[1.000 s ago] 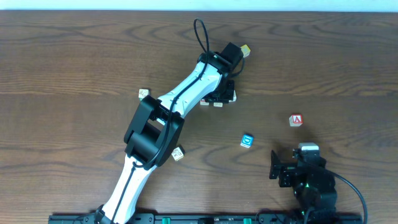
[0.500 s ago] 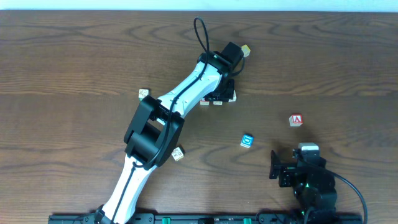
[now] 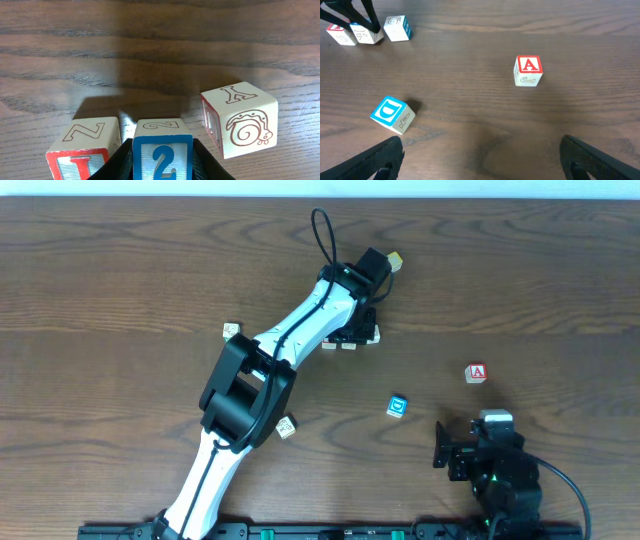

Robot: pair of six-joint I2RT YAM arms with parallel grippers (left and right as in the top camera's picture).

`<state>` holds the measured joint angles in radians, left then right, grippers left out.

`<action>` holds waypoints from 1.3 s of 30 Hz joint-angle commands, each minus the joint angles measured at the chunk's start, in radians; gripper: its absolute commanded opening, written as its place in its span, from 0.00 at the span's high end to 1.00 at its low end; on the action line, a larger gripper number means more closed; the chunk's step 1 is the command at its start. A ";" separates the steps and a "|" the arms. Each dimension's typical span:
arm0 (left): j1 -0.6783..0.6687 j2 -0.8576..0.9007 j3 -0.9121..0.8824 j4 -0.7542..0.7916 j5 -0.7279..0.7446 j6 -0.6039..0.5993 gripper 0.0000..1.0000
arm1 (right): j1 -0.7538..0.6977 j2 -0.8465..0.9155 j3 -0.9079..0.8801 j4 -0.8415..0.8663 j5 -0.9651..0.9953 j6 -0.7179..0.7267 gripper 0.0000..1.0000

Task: Spell out Ai2
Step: 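Lower the blue '2' block beside the 'I' block and release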

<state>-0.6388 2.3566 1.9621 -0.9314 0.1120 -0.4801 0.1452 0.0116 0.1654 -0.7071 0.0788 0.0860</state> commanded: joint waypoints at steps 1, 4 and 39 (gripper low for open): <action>0.002 -0.002 -0.004 -0.006 -0.018 -0.015 0.70 | -0.008 -0.006 -0.005 -0.003 -0.005 -0.013 0.01; 0.002 -0.002 -0.003 -0.006 -0.018 -0.015 0.70 | -0.008 -0.006 -0.005 -0.003 -0.005 -0.013 0.01; 0.058 -0.002 0.019 0.134 -0.063 0.041 0.54 | -0.008 -0.006 -0.005 -0.003 -0.005 -0.013 0.01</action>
<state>-0.6037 2.3566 1.9621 -0.8066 0.0807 -0.4644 0.1452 0.0116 0.1654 -0.7071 0.0788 0.0860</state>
